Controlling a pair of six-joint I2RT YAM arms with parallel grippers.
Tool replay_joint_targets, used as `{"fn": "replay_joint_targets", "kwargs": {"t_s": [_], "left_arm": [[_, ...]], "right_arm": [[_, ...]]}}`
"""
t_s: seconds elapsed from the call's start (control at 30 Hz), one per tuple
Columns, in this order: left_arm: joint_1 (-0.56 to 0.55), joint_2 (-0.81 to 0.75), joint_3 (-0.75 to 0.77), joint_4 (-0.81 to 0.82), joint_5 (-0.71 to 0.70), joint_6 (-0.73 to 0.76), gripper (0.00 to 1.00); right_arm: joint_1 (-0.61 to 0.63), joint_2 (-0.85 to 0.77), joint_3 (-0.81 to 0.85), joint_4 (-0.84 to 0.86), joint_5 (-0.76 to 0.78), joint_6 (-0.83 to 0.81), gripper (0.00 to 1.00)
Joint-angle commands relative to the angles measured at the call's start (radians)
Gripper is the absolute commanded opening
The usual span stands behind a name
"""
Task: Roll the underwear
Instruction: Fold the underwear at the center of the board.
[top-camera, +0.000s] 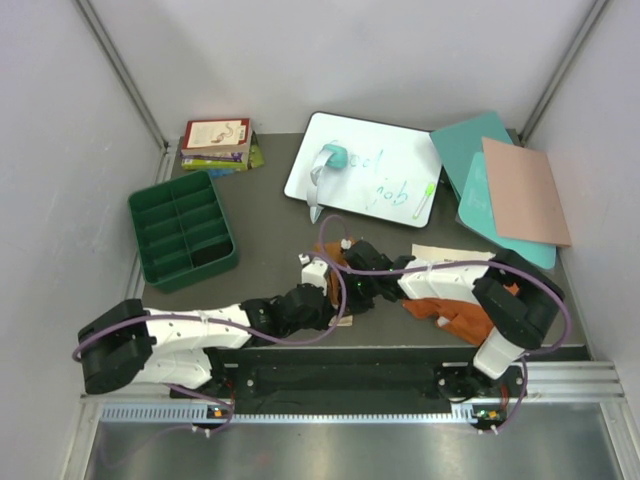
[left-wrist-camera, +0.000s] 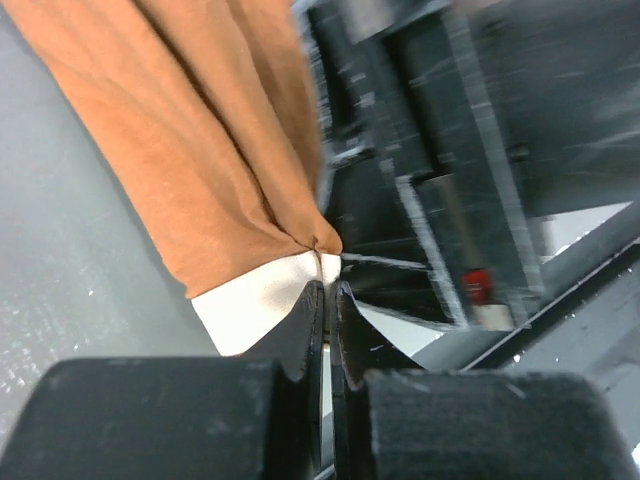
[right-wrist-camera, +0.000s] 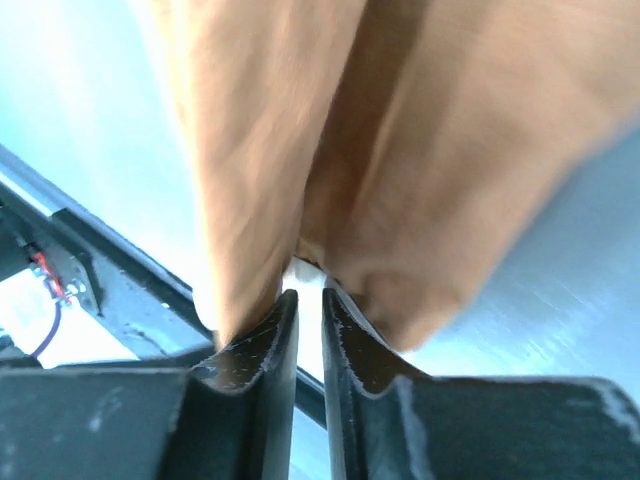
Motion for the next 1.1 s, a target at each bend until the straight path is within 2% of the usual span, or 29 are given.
{"fn": "replay_joint_targets", "kwargs": {"t_s": [0.0, 0.2, 0.33, 0.63, 0.9, 1.07], "left_arm": [[-0.008, 0.044, 0.014, 0.089, -0.028, -0.016, 0.0], [-0.008, 0.083, 0.021, 0.105, -0.029, -0.03, 0.0], [-0.008, 0.092, 0.029, 0.111, -0.034, -0.035, 0.0], [-0.028, 0.148, 0.073, 0.132, -0.016, -0.024, 0.0], [-0.037, 0.184, 0.079, 0.141, -0.006, -0.016, 0.0], [-0.04, 0.196, 0.084, 0.155, -0.005, -0.012, 0.0]], "right_arm": [[0.01, -0.125, 0.004, -0.086, 0.107, -0.03, 0.21], [0.011, -0.254, 0.006, -0.221, 0.182, -0.036, 0.29], [0.004, -0.295, 0.0, -0.259, 0.225, -0.034, 0.29], [-0.03, -0.277, -0.062, -0.189, 0.198, -0.014, 0.29], [-0.041, -0.231, -0.122, -0.06, 0.12, 0.016, 0.28], [-0.041, -0.176, -0.148, -0.014, 0.112, 0.024, 0.15]]}}
